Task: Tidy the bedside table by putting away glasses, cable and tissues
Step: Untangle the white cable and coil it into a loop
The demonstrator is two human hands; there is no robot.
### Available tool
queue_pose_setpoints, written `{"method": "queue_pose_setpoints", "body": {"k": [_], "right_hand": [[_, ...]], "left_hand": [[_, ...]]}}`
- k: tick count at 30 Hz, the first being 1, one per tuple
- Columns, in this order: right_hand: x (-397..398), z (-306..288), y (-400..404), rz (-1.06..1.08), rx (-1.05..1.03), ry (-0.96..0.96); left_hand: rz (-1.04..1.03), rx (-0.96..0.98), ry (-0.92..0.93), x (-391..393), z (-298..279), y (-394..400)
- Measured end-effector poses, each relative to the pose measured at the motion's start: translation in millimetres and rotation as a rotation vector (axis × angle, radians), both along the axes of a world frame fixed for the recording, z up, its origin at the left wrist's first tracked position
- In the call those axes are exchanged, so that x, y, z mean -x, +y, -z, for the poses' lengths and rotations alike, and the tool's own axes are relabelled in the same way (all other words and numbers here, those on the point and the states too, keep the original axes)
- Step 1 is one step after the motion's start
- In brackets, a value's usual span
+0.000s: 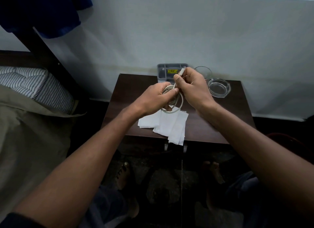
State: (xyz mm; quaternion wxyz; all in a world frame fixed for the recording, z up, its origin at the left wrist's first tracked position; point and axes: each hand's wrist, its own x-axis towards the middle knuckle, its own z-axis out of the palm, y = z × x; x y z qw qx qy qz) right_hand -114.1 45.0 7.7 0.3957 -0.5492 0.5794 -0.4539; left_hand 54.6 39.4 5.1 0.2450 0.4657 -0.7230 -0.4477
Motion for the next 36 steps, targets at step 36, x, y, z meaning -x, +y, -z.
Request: {"method": "queue_pose_setpoints", "body": {"k": [36], "right_hand": [[3, 0, 5, -0.083, -0.592, -0.583]], "left_hand": [[-0.286, 0.598, -0.388, 5, 1, 12]]}}
